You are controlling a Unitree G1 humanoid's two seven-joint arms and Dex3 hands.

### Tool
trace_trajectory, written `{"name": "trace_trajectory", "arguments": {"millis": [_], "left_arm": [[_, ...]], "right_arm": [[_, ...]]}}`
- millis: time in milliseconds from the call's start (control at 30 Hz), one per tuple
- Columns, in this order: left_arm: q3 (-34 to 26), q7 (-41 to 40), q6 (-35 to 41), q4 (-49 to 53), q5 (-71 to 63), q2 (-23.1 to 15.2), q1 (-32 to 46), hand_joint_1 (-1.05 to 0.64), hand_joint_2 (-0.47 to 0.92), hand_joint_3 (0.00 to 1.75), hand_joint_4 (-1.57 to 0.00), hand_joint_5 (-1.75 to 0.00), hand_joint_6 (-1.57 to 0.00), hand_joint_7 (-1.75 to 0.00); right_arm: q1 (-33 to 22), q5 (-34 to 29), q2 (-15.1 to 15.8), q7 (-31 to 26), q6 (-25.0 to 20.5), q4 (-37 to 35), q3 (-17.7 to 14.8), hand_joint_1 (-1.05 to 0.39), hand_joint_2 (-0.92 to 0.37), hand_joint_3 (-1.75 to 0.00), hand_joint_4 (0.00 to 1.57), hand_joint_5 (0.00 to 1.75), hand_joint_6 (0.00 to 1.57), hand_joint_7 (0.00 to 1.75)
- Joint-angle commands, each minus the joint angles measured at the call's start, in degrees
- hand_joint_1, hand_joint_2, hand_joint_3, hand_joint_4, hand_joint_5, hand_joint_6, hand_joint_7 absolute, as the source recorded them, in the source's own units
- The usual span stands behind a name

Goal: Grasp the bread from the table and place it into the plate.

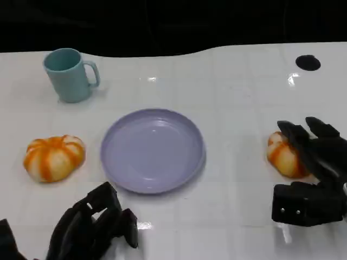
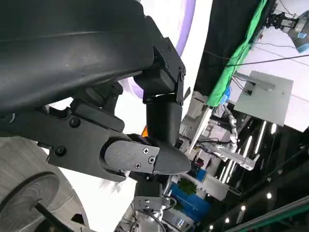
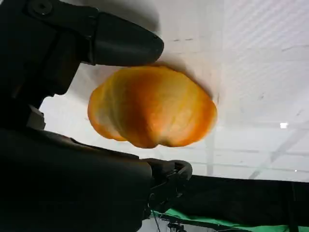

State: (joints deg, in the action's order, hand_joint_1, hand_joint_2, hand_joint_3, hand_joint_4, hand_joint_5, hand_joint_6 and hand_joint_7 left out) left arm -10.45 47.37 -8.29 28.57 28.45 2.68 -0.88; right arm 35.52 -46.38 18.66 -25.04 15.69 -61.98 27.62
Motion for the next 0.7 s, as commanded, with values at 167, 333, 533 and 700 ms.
{"name": "trace_trajectory", "arguments": {"millis": [167, 333, 533, 700], "left_arm": [[-0.3, -0.7, -0.2, -0.5, -0.3, -0.8, 0.8, -0.66, 0.92, 0.22, -0.83, -1.75, -0.66, -1.71], [-0.3, -0.6, -0.4, -0.4, -0.4, -0.9, 0.9, -0.66, 0.92, 0.22, -0.83, -1.75, -0.66, -1.71], [-0.3, -0.2, 0.1, -0.8, 0.0, -0.9, 1.1, -0.65, 0.92, 0.22, -0.83, -1.75, -0.66, -1.71], [-0.4, 0.0, 0.4, -0.9, 0.3, -1.0, 1.2, -0.65, 0.92, 0.21, -0.83, -1.75, -0.66, -1.69]], "right_arm": [[1.9, 2.4, -0.6, -0.6, 2.1, -2.3, 0.0, -1.03, -0.15, -1.47, 0.01, 0.14, 0.00, 0.42], [2.7, 2.6, -1.4, -0.7, 2.5, -3.6, 0.2, -1.05, -0.25, -1.28, 0.00, 0.33, 0.00, 0.46], [3.7, 2.3, -2.3, -0.3, 1.7, -5.5, 0.7, -1.01, -0.32, -1.10, 0.00, 0.53, 0.00, 0.57], [4.7, 2.7, -3.1, -0.1, 1.5, -8.4, 0.8, -0.95, -0.20, -1.34, 0.00, 1.13, 0.00, 0.97]]}}
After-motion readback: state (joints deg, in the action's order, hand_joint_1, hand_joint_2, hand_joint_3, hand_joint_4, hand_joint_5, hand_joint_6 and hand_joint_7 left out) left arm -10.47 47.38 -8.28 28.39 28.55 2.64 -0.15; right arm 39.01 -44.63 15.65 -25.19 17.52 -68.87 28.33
